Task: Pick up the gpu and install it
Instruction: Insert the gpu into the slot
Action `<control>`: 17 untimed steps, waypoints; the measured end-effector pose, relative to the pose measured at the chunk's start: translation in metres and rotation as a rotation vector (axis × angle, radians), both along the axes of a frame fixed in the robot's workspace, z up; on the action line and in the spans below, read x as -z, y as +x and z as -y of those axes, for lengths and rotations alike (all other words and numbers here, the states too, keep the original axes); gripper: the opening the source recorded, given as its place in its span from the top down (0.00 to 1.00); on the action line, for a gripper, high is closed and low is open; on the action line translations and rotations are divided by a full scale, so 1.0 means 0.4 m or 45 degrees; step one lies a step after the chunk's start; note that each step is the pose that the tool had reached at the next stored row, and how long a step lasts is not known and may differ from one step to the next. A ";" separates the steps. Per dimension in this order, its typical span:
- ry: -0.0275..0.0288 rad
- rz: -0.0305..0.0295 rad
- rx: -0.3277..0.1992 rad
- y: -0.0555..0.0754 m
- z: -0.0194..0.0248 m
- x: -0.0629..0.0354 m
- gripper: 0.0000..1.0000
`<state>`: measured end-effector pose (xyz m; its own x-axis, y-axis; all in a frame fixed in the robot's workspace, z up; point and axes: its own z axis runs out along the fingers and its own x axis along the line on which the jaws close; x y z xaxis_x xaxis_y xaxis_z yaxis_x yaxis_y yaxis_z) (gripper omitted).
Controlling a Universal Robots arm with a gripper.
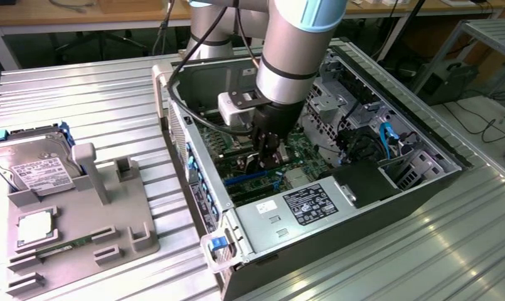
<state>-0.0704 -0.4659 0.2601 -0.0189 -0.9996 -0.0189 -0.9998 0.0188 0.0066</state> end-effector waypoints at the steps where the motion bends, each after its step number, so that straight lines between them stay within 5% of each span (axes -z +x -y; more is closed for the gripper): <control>1: -0.0002 -0.0002 0.000 -0.001 0.000 0.000 0.73; 17: 0.0003 -0.0015 0.000 -0.006 -0.012 0.011 0.73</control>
<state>-0.0728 -0.4610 0.2555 -0.0189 -0.9996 -0.0191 -0.9998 0.0188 0.0077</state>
